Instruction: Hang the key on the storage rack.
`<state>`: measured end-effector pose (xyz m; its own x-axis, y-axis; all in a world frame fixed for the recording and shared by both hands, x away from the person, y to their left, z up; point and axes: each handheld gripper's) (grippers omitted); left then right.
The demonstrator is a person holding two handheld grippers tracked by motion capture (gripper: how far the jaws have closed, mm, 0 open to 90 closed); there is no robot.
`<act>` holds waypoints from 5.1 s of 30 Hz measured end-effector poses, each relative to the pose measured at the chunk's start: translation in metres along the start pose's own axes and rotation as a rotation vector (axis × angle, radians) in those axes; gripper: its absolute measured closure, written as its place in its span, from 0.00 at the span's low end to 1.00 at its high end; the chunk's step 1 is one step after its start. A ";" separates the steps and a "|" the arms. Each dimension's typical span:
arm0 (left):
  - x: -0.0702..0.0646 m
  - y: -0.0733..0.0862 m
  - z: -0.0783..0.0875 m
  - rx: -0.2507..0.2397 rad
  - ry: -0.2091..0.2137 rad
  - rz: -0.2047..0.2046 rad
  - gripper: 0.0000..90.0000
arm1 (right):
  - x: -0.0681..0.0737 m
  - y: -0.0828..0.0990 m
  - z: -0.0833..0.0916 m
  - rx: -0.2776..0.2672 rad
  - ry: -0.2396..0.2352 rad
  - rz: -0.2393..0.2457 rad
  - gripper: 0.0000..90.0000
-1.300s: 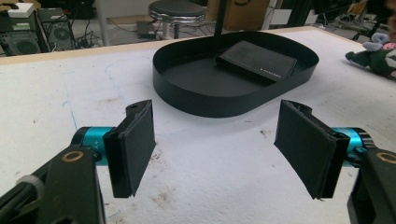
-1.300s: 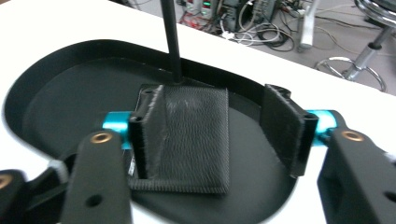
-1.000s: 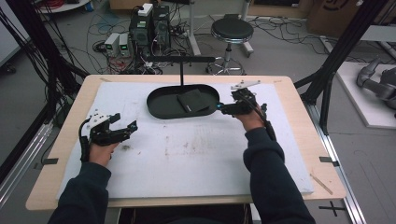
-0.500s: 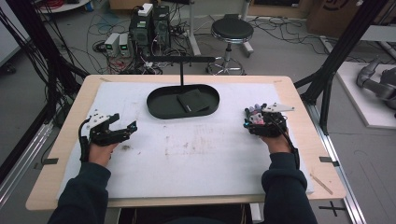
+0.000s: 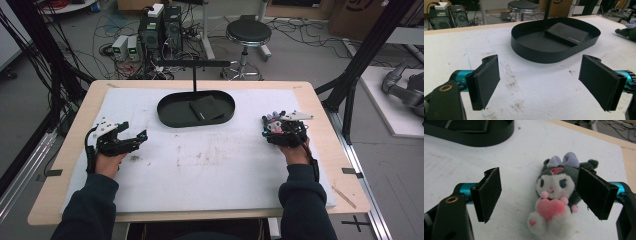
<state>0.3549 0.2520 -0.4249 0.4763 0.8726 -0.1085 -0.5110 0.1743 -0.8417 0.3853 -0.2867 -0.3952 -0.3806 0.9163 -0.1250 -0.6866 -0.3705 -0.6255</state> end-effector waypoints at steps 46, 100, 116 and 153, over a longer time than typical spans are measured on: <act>-0.002 0.003 0.000 0.034 -0.009 -0.014 0.20 | 0.007 -0.041 0.012 -0.027 -0.196 0.006 0.50; 0.000 0.003 0.001 0.018 -0.003 -0.001 0.20 | 0.059 -0.157 -0.053 0.078 -0.105 0.068 0.52; 0.000 0.003 0.002 0.022 -0.001 0.000 0.20 | 0.065 -0.151 -0.074 0.114 -0.167 0.019 0.29; -0.004 0.001 0.004 -0.045 0.004 -0.023 0.20 | -0.009 0.020 0.011 -0.078 -0.113 0.115 0.23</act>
<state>0.3495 0.2506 -0.4237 0.4907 0.8665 -0.0912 -0.4673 0.1734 -0.8669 0.3685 -0.3040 -0.3979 -0.5240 0.8440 -0.1141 -0.5863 -0.4547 -0.6704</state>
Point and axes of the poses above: each handheld gripper's, and its own axes: z roughly backward along the jaws, y roughly out of its underside, x roughly to its left, and after that the axes turned 14 degrees about x, right-handed
